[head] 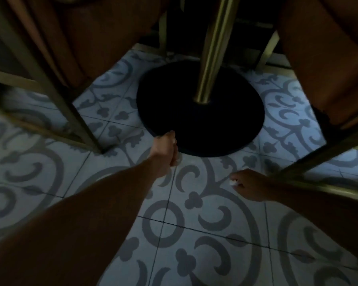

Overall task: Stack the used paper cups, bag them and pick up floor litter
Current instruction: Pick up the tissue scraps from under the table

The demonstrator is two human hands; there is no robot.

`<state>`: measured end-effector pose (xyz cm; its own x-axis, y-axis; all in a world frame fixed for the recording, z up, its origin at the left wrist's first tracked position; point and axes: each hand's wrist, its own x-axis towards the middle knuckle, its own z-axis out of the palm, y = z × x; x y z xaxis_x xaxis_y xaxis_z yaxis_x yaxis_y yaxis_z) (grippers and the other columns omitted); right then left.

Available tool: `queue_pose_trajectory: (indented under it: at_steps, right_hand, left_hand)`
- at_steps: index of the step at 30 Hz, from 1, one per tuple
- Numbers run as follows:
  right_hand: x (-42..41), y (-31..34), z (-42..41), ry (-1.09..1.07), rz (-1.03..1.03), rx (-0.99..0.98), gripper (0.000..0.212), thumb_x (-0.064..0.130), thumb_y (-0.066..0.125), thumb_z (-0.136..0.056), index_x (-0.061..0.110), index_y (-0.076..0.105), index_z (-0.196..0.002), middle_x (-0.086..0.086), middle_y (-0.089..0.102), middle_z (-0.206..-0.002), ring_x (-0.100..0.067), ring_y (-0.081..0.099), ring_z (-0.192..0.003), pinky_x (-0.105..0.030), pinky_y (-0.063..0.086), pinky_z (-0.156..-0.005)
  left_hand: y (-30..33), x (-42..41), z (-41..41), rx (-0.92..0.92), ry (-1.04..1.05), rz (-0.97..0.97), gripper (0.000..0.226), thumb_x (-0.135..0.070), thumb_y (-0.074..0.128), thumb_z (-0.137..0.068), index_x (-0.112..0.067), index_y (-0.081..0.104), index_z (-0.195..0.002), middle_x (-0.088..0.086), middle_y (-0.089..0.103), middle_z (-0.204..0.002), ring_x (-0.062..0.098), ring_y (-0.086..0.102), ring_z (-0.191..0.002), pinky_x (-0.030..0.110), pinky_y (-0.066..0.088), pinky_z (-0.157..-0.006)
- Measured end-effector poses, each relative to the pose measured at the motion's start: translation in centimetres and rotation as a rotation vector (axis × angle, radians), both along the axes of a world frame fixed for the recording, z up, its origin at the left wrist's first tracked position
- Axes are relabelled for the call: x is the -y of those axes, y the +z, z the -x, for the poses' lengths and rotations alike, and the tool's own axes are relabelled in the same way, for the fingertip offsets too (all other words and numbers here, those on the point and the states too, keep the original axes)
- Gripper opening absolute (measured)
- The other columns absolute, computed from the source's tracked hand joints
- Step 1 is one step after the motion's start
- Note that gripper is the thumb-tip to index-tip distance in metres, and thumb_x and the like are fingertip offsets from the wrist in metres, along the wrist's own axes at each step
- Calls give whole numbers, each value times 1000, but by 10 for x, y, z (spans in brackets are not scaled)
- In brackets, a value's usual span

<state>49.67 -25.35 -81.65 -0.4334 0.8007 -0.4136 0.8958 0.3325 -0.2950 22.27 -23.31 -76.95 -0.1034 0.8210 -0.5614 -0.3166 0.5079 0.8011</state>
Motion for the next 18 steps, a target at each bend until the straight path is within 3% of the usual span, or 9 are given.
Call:
queue_pose_trajectory:
  at_steps: [3,5,7,10,12,15,18]
  right_hand:
    - [-17,4,41,-4,-77,-64,27,21,54,-80,19,37,-60,7,41,-55,-4,42,-50,-26,35,-51]
    - [-18,3,74,-24,-119,-111,29,29,56,-77,17,37,-60,4,43,-55,-12,48,-52,-34,37,-52]
    - [-11,1,110,-45,-117,-178,36,28,60,-83,18,35,-60,2,42,-55,-19,48,-54,-34,36,-52]
    - [12,7,168,-145,-9,-408,43,25,54,-90,22,29,-55,4,34,-50,-13,35,-49,-31,28,-50]
    - [30,16,200,-230,51,-500,39,26,51,-85,19,30,-53,-3,35,-49,-16,34,-49,-34,30,-49]
    - [59,49,234,-300,119,-546,31,28,45,-76,15,35,-50,-16,44,-50,-23,41,-51,-42,39,-51]
    - [85,102,257,-285,124,-529,33,22,43,-76,21,28,-46,-1,37,-45,-19,37,-48,-41,33,-49]
  left_hand:
    - [-1,8,26,1,72,29,47,-25,40,-101,-22,31,-55,-3,28,-41,12,21,-30,17,17,-37]
    - [-2,19,45,26,118,73,47,-25,40,-100,-22,30,-55,-4,27,-39,11,20,-29,15,16,-38]
    - [-6,40,64,47,177,127,47,-24,39,-100,-23,29,-54,-6,27,-38,11,20,-30,17,16,-38]
    - [-17,88,86,84,273,232,46,-26,40,-100,-23,34,-55,-7,30,-39,10,23,-33,20,20,-37]
    - [-18,129,91,159,356,311,45,-26,40,-100,-23,34,-55,-8,31,-38,10,23,-33,20,21,-36]
    - [7,180,100,243,479,353,47,-23,39,-100,-24,33,-54,-8,30,-38,10,22,-33,19,21,-35]
    - [58,223,106,315,559,369,48,-20,37,-100,-24,28,-53,-7,26,-40,10,18,-33,17,18,-35]
